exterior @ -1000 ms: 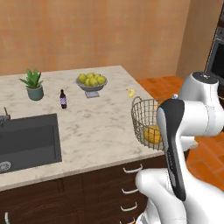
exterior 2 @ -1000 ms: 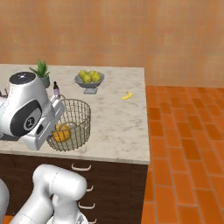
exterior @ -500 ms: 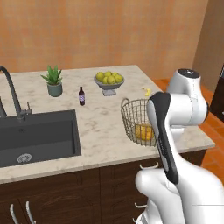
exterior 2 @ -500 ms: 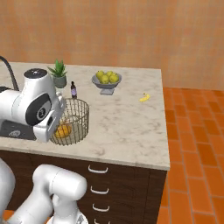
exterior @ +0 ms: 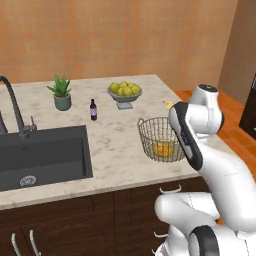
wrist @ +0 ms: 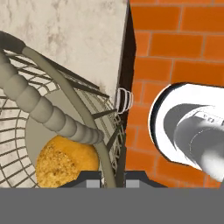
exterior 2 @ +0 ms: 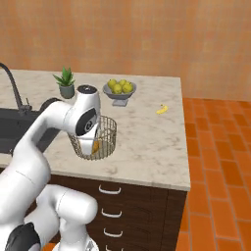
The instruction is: Open the cabinet, pick up the bread from the cabinet and place it in the basket. Then move the basket to the dining counter.
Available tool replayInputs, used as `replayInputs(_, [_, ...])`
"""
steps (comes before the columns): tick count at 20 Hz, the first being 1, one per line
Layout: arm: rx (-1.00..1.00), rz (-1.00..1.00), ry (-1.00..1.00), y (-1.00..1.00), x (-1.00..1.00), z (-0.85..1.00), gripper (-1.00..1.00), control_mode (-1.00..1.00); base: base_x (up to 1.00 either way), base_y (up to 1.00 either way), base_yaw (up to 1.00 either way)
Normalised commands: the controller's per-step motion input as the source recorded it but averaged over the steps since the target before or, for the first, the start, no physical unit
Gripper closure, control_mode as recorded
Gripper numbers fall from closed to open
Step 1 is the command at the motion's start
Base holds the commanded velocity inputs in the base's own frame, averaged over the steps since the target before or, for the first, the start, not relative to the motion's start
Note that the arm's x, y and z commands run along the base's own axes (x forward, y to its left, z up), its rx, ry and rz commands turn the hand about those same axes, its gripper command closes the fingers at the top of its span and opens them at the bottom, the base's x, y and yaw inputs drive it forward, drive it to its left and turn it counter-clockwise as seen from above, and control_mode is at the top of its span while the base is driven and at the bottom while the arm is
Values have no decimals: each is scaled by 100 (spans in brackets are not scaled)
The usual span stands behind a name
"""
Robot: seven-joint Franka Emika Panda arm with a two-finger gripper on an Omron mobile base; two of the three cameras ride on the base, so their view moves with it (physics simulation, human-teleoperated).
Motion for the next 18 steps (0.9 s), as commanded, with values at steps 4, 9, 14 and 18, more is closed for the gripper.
replayInputs(4, [0, 17, -3, -42, 100, -57, 100, -100, 0, 0, 0])
replayInputs(9, [0, 16, -2, -22, 78, -54, 100, -100, 0, 0, 0])
replayInputs(14, [-5, 9, 0, 0, 40, -60, 100, -100, 0, 0, 0])
replayInputs(18, [-3, 1, 0, 0, 25, -49, 100, -100, 0, 0, 0])
